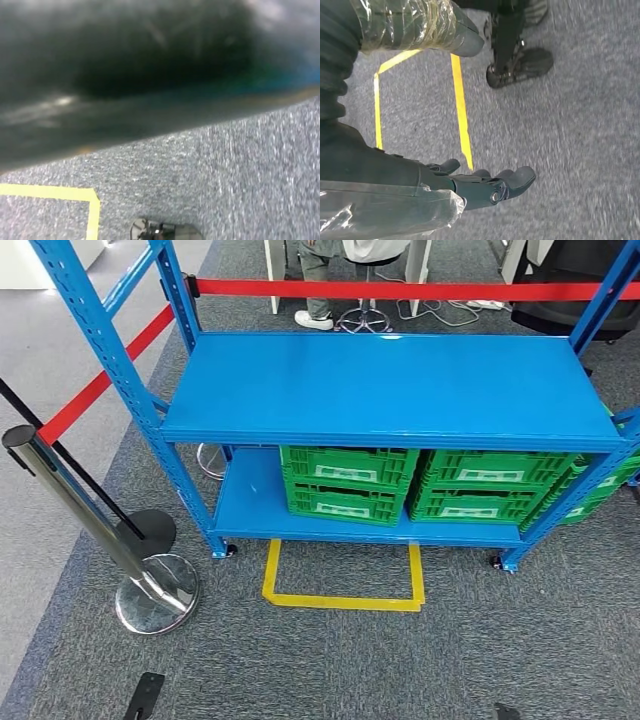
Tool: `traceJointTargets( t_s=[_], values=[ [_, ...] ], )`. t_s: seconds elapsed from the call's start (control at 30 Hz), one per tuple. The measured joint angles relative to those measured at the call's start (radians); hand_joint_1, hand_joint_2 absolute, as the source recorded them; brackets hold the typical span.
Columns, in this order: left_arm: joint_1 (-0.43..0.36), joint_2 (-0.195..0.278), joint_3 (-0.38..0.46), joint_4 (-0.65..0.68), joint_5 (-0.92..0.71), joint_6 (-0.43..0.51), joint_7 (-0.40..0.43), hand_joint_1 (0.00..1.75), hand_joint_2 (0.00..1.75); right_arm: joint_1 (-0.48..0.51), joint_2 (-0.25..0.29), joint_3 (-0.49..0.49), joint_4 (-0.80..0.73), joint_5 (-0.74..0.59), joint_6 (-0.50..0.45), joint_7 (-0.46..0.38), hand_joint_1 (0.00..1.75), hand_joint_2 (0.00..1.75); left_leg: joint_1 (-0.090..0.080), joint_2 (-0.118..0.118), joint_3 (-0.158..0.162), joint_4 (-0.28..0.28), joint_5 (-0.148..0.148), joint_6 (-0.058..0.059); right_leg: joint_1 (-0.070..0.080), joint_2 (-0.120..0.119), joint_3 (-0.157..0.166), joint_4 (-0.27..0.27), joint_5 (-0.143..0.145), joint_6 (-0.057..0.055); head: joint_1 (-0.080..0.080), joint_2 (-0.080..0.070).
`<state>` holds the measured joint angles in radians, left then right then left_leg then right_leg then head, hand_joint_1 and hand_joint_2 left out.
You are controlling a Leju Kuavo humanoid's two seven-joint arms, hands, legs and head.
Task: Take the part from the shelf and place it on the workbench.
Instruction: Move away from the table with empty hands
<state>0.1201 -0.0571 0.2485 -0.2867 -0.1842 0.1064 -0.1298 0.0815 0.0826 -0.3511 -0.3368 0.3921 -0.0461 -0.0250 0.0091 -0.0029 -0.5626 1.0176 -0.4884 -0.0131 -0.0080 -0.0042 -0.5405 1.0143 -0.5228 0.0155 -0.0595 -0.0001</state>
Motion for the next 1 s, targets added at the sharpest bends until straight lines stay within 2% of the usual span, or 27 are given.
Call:
traceJointTargets(
  t_s=[0.13,0.27,0.53,1.0],
  values=[
    [0.007,0.012,-0.053,-0.016,0.045,-0.025,0.031,0.00,0.00,0.018,-0.015,0.076,-0.007,-0.096,0.010,0.007,0.00,1.75,0.000,0.000,0.000,0.000,0.000,0.000,0.000,0.000,0.000,0.000,0.000,0.000,0.000,0.000],
    [0.015,0.024,-0.106,-0.034,0.091,-0.050,0.062,0.00,0.00,0.036,-0.032,0.154,-0.015,-0.194,0.023,0.012,0.00,0.00,0.000,0.000,0.000,0.000,0.000,0.000,0.000,0.000,0.000,0.000,0.000,0.001,0.000,0.000],
    [0.026,0.042,-0.192,-0.061,0.175,-0.098,0.120,0.00,0.00,0.063,-0.059,0.280,-0.030,-0.374,0.042,0.023,0.00,0.00,0.000,0.000,0.000,0.000,0.000,0.000,0.000,0.000,0.000,0.000,0.000,0.001,0.000,0.000],
    [0.031,0.048,-0.223,-0.071,0.183,-0.102,0.124,0.00,0.00,0.069,-0.068,0.321,-0.032,-0.388,0.042,0.024,0.00,0.00,0.000,0.000,0.000,0.000,0.000,0.000,0.000,0.000,0.000,0.000,0.000,0.001,0.000,0.000]
  ],
)
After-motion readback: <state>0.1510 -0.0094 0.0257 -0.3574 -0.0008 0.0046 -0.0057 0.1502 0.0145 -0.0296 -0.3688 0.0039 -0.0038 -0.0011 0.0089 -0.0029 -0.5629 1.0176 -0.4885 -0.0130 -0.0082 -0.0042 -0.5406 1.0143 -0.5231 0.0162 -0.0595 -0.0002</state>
